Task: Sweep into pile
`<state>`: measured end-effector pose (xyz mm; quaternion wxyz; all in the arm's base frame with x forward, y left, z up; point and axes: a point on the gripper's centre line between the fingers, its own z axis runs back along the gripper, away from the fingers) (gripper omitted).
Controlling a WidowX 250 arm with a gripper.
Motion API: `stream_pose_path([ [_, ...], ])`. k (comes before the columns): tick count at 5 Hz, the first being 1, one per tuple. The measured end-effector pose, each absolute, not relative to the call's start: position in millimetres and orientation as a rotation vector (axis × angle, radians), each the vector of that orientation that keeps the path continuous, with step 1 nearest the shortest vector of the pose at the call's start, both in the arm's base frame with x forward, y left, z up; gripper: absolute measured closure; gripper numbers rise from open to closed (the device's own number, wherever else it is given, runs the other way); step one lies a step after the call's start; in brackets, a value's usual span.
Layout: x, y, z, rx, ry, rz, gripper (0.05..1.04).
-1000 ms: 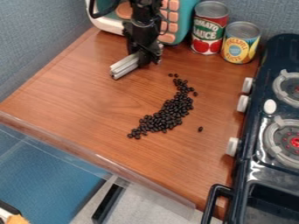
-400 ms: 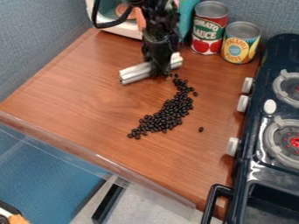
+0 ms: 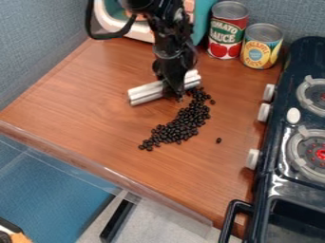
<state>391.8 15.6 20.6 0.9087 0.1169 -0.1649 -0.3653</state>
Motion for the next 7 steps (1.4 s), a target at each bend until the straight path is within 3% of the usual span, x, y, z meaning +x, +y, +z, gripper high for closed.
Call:
stream_pose_path([
  [4,361,-18,22,0.230,-0.347,-0.820,0.704],
  [5,361,-16,34,0.227,-0.379,-0.803,0.704],
  [7,377,36,71,0.224,-0.439,-0.674,0.704],
])
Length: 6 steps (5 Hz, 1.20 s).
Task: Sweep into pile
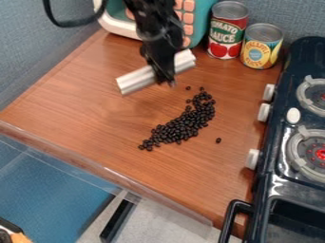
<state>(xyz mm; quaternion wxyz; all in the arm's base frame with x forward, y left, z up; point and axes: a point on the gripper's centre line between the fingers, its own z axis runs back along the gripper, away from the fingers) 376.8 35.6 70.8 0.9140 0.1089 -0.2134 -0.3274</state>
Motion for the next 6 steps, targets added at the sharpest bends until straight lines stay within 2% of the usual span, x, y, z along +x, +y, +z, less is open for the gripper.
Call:
stream_pose_path([
  [1,400,45,77,0.250,-0.450,-0.659,0.704],
  [2,422,47,71,0.265,-0.437,-0.655,0.704],
  [3,445,25,62,0.284,-0.432,-0.711,0.704],
  [4,456,5,54,0.318,-0.432,-0.762,0.704],
  [6,459,-15,23,0.410,-0.408,-0.863,0.704],
])
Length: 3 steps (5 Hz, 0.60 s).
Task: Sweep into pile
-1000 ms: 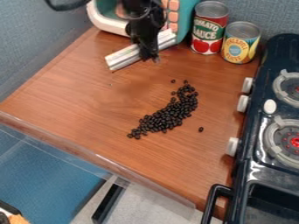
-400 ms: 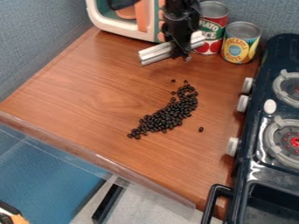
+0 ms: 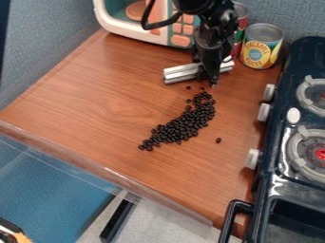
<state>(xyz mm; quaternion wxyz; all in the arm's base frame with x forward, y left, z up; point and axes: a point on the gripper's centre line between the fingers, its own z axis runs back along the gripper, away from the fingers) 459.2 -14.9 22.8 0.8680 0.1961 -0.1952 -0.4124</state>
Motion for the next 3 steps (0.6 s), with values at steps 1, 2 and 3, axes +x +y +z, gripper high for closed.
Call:
stream_pose_path([
  [1,456,-14,19,0.422,-0.408,-0.877,0.704],
  [2,444,-16,13,0.405,-0.399,-0.894,0.704],
  [3,426,-19,13,0.392,-0.389,-0.906,0.704],
])
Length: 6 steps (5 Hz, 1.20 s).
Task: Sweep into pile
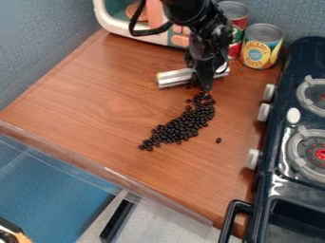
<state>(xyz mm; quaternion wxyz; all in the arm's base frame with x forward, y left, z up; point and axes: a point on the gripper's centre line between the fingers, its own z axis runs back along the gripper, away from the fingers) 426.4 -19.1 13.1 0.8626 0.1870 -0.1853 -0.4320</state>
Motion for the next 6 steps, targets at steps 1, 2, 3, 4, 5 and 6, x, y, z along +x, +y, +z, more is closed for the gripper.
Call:
stream_pose_path([
  [1,412,-28,12,0.389,-0.375,-0.933,0.704],
  [2,398,-32,13,0.380,-0.372,-0.942,0.704],
  [3,386,-38,12,0.373,-0.363,-0.957,0.704],
  [4,376,-41,18,0.372,-0.368,-0.960,0.704],
  [5,374,-36,27,0.359,-0.385,-0.928,0.704],
  [6,377,1,41,0.353,-0.395,-0.818,0.704],
])
